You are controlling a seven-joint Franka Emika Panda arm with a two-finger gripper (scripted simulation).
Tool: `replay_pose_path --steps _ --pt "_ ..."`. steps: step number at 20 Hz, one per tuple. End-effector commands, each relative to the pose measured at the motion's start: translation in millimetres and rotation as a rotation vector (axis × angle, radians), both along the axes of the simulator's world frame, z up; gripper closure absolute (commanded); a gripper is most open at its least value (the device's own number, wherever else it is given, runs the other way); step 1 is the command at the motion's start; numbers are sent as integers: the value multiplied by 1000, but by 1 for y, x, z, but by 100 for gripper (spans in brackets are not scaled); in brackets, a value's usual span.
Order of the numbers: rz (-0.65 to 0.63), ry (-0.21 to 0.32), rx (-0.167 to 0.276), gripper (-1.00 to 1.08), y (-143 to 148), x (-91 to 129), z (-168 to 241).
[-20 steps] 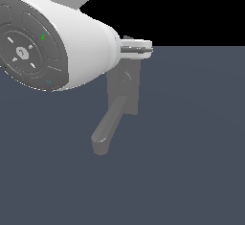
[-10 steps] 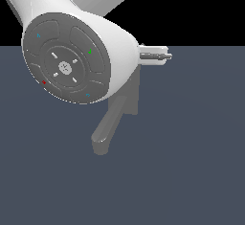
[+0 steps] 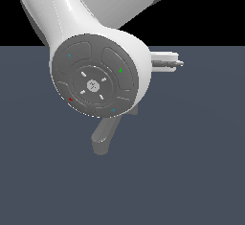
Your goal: Turn on the faucet by rotating a designated handle.
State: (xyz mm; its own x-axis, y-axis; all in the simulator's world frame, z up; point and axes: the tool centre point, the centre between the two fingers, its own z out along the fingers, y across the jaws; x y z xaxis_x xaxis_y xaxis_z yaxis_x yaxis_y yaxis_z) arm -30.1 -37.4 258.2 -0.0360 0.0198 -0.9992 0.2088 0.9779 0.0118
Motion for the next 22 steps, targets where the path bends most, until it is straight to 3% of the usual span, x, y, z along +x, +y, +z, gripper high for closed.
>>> replay_pose_path --steps 1,18,22 --pt "-9 -8 0 108 -11 0 -2" --pt "-31 -39 -3 108 -60 -4 -25" --pt "-21 -31 -1 108 -54 -5 -32"
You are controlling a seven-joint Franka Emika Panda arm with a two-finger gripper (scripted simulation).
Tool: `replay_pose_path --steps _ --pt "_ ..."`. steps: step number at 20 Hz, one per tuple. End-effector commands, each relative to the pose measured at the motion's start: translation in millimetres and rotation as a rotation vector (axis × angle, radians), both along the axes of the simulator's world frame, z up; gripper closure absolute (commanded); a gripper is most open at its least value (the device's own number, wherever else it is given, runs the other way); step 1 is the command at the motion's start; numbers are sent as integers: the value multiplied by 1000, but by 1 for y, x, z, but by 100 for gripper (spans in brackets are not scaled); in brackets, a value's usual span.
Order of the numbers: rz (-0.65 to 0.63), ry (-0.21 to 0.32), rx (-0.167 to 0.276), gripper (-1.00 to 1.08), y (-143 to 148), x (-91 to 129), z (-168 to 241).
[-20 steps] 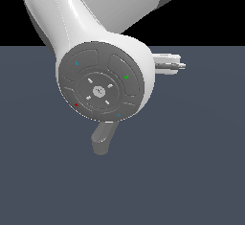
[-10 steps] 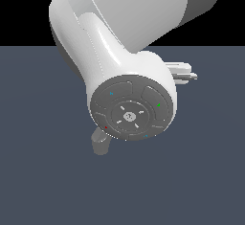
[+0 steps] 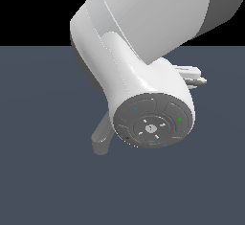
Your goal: Turn on the faucet by rotating a designated handle.
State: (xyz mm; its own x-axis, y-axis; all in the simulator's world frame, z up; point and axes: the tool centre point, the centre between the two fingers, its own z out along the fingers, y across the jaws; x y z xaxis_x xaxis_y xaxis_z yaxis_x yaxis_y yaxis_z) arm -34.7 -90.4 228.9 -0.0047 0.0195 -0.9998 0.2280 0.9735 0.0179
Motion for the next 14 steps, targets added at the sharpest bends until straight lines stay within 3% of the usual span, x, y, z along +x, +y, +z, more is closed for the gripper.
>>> replay_pose_path --steps 1,14 --pt "-1 0 0 108 -2 0 -5" --pt "-8 -5 -1 108 -16 -2 -39"
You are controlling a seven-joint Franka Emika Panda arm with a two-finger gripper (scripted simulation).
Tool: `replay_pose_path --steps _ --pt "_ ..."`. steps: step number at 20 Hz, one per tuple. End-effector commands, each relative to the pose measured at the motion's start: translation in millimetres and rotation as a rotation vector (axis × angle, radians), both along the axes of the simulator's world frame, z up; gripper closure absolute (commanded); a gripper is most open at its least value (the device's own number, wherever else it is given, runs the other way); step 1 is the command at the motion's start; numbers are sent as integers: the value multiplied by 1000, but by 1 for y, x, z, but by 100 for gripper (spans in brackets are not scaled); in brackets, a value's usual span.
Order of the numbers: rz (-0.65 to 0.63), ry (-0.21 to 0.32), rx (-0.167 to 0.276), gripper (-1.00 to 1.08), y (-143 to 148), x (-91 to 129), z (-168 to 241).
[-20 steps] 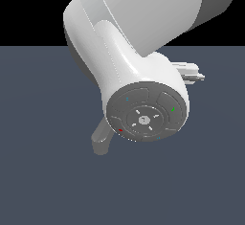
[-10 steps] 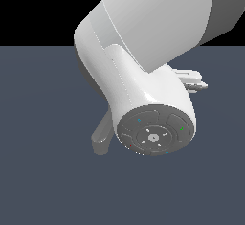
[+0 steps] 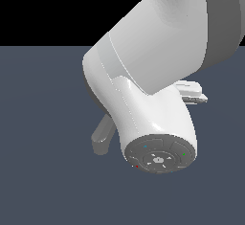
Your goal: Turn on the faucet by rotating a designated handle.
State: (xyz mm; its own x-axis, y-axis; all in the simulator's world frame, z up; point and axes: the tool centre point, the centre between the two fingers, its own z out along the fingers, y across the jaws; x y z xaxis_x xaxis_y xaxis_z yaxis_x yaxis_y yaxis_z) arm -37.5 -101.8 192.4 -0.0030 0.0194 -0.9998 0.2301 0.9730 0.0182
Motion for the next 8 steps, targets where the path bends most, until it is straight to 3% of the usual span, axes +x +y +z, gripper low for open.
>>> replay_pose_path --steps 1,8 --pt "-6 -4 -1 108 -5 0 -5" --pt "-8 -6 -2 108 -11 -1 -22"
